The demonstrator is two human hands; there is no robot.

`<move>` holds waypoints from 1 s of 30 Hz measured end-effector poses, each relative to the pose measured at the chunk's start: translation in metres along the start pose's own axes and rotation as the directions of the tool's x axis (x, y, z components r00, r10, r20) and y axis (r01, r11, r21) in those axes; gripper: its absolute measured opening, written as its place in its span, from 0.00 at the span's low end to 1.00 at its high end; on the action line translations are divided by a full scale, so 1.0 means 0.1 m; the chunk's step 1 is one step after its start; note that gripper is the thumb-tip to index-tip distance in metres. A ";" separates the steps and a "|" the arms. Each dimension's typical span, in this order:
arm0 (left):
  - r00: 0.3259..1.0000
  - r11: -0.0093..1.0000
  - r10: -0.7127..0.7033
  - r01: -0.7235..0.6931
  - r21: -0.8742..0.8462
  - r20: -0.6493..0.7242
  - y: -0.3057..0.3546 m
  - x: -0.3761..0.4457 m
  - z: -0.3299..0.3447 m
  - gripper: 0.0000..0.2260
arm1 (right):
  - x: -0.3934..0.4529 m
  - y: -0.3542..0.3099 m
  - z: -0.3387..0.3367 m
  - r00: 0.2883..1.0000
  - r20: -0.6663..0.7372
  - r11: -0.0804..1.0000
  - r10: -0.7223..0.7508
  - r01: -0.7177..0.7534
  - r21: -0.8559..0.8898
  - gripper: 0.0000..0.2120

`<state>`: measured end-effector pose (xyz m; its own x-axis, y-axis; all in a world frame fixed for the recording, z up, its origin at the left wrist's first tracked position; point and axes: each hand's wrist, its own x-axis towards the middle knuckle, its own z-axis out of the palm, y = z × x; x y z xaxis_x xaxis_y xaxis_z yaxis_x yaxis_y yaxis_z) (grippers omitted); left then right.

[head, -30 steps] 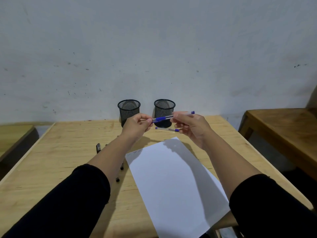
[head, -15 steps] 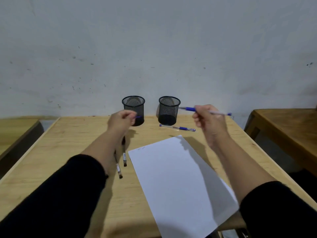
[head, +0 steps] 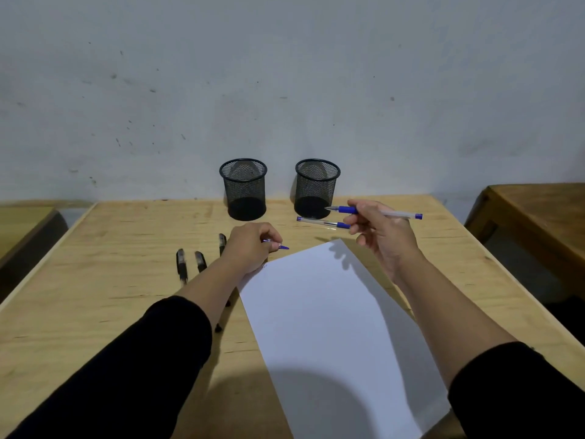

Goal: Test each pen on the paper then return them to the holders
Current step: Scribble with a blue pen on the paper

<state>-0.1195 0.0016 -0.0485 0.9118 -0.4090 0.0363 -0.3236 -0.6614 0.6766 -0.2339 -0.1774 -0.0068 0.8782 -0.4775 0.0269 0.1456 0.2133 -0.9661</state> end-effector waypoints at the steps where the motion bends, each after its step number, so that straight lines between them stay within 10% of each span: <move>1: 1.000 1.000 0.006 -0.006 -0.002 0.003 -0.01 0.00 0.00 0.05 | 0.01 0.02 0.01 1.000 0.004 1.000 0.018 -0.018 0.014 0.08; 9: 0.999 0.995 -0.022 0.019 -0.098 -0.029 -0.01 -0.21 -0.11 0.11 | -0.04 0.24 0.16 0.999 0.013 0.995 0.037 -0.036 -0.097 0.04; 30: 0.951 0.919 0.296 -0.257 0.300 -0.092 -0.18 -1.05 0.27 0.07 | -0.18 0.74 0.68 0.996 0.086 0.862 -0.007 0.050 -0.504 0.06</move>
<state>-0.2163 0.0395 -0.0846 0.7947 -0.5264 0.3022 -0.6070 -0.6914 0.3918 -0.2083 -0.0954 -0.0616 0.9129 -0.4044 0.0558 -0.0607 -0.2696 -0.9611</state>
